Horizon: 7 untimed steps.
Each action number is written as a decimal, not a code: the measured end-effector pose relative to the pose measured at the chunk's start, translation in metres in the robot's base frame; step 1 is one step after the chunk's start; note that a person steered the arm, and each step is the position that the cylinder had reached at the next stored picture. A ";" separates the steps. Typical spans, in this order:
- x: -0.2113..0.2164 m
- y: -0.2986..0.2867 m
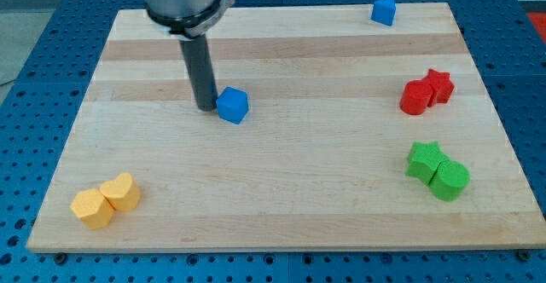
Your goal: Place the blue cube diagonally to the bottom left of the blue triangle
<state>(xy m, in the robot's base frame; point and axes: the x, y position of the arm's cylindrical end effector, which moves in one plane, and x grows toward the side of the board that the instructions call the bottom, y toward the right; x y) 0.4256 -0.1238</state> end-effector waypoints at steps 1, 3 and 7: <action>0.034 -0.008; -0.023 0.119; 0.001 -0.006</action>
<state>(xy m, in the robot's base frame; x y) 0.4262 -0.1303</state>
